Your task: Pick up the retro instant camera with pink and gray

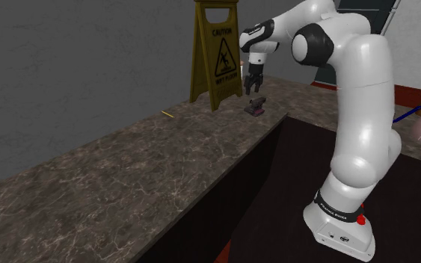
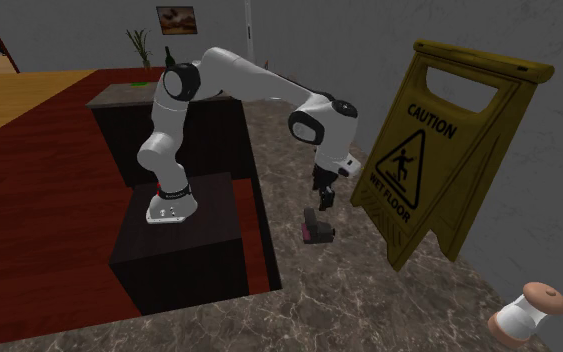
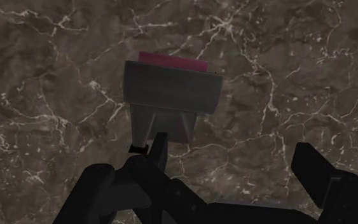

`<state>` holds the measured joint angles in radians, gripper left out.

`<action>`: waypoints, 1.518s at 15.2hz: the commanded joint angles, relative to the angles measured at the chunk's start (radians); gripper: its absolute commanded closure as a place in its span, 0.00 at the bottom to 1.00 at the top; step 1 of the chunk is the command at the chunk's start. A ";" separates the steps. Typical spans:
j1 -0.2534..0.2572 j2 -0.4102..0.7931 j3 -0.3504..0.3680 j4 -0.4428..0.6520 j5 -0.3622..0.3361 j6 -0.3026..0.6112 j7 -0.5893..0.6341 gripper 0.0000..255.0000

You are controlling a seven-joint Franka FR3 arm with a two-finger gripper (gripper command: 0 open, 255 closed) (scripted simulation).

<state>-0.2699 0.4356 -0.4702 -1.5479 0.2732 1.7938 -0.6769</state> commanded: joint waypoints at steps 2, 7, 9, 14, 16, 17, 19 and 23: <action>-0.061 0.130 0.007 0.150 0.041 -0.039 -0.018 0.00; -0.166 0.326 0.027 0.416 0.087 -0.122 -0.021 0.00; -0.164 0.331 0.029 0.397 0.089 -0.098 -0.024 0.00; -0.159 0.350 0.034 0.352 0.098 -0.038 -0.034 0.00; -0.159 0.350 0.034 0.352 0.098 -0.038 -0.034 0.00; -0.159 0.350 0.034 0.353 0.098 -0.038 -0.034 1.00; -0.159 0.350 0.034 0.353 0.098 -0.038 -0.034 1.00; -0.159 0.350 0.034 0.353 0.098 -0.038 -0.034 1.00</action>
<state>-0.4291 0.7855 -0.4359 -1.1944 0.3710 1.7558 -0.7114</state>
